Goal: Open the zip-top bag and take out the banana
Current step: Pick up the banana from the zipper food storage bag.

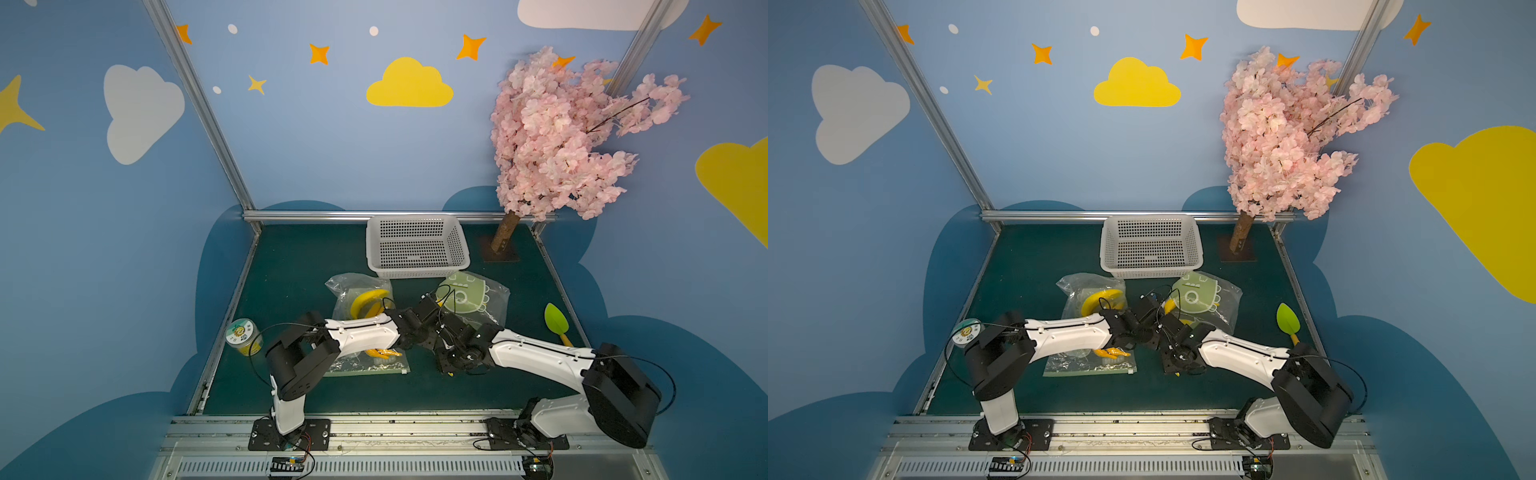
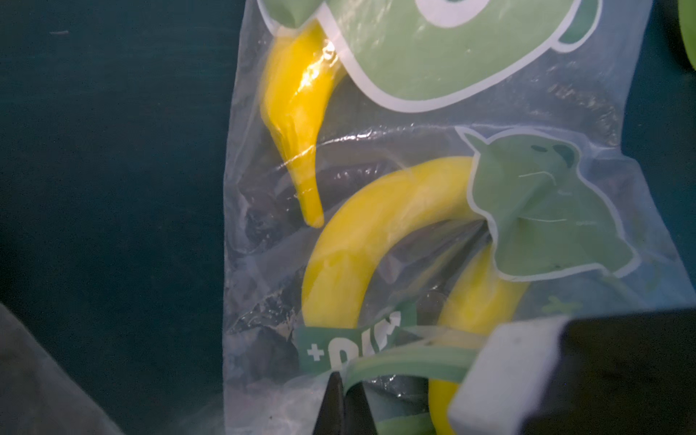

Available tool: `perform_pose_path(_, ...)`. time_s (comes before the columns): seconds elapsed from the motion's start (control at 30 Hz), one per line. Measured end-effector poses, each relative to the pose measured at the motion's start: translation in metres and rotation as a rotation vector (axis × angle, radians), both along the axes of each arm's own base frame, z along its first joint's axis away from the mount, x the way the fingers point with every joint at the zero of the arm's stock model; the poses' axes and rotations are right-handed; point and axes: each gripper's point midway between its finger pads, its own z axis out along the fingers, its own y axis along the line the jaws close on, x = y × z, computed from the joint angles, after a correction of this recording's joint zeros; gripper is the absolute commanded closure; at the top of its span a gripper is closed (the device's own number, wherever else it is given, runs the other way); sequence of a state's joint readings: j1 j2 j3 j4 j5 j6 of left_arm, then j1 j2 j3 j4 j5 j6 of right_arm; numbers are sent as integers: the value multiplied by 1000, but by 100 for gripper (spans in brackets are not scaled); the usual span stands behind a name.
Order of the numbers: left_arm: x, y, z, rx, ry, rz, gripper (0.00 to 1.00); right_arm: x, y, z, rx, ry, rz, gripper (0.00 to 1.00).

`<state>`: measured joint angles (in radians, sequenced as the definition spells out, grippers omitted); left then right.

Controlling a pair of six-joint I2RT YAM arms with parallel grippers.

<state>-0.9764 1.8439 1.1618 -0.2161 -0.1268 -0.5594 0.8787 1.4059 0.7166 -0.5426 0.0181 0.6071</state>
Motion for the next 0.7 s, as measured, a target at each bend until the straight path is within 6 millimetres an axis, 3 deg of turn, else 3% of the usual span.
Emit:
perform_pose_path(0.13, 3, 4, -2, 4, 2, 10, 97, 0, 1, 0, -3, 3, 12, 73)
perform_pose_path(0.4, 5, 7, -5, -3, 8, 28, 97, -8, 4, 3, 26, 31, 42, 83)
perform_pose_path(0.57, 9, 10, -6, -2, 4, 44, 97, -28, 14, 32, 157, 74, 98, 83)
perform_pose_path(0.7, 12, 12, -5, -2, 3, 52, 97, -58, 25, 66, 320, 121, 188, 83)
